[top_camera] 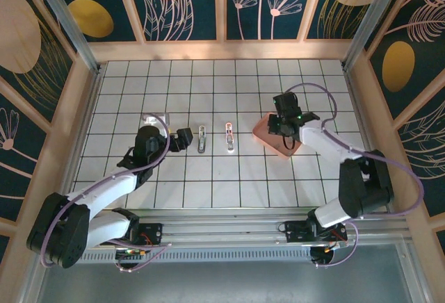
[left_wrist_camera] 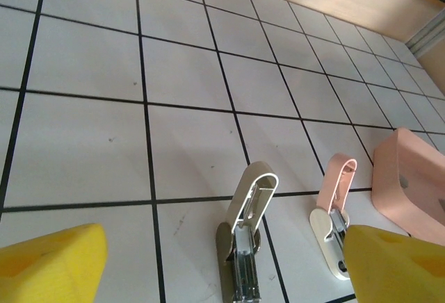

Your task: Load the staples into the stapler

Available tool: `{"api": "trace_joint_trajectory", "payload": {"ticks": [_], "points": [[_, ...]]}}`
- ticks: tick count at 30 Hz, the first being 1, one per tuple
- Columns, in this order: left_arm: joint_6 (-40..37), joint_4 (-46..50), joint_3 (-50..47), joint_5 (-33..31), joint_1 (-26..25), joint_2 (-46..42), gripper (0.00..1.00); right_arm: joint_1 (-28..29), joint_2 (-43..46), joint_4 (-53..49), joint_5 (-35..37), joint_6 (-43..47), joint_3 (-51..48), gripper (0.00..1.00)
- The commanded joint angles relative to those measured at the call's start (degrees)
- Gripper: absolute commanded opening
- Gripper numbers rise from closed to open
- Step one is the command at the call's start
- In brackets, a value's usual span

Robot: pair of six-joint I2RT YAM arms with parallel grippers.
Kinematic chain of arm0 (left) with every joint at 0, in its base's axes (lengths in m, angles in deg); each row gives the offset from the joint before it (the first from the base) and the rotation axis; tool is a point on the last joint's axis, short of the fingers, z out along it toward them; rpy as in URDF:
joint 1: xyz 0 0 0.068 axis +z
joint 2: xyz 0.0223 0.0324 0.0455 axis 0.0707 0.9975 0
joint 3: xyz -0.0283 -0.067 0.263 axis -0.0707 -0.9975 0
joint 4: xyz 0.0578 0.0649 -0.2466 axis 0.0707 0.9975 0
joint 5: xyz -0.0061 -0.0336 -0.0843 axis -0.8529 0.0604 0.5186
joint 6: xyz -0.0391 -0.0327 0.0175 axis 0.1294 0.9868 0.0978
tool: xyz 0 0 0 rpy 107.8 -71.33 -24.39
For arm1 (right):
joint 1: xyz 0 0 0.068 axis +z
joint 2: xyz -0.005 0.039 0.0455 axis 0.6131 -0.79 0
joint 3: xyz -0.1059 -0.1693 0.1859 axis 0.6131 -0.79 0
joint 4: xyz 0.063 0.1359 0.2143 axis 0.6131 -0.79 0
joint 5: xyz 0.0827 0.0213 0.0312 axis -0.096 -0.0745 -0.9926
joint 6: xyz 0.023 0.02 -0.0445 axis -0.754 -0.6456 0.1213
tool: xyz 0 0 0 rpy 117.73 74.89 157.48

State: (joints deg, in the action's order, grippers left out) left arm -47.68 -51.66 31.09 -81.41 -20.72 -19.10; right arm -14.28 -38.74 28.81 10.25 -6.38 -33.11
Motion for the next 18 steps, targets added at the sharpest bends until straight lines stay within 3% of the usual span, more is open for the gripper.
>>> {"api": "trace_joint_trajectory", "payload": {"ticks": [1,6,10,18], "points": [[4.3,-4.5,-2.4,-1.4,-0.3,-2.0,0.88,5.6,4.9,-3.6,3.5,-1.2,-2.6,0.16],[6.6,-8.9,-7.3,-3.2,-0.2,-5.8,0.89,14.1,8.5,-6.7,4.4,-6.6,-6.9,0.16],[6.6,-8.5,-9.7,-5.0,-0.3,-7.9,0.9,19.4,8.1,-3.4,1.9,-9.8,-11.2,0.16],[6.7,-6.9,-10.3,-6.2,-0.2,-8.1,0.93,23.7,-0.8,-1.3,-1.2,-12.2,-11.9,0.17]]}}
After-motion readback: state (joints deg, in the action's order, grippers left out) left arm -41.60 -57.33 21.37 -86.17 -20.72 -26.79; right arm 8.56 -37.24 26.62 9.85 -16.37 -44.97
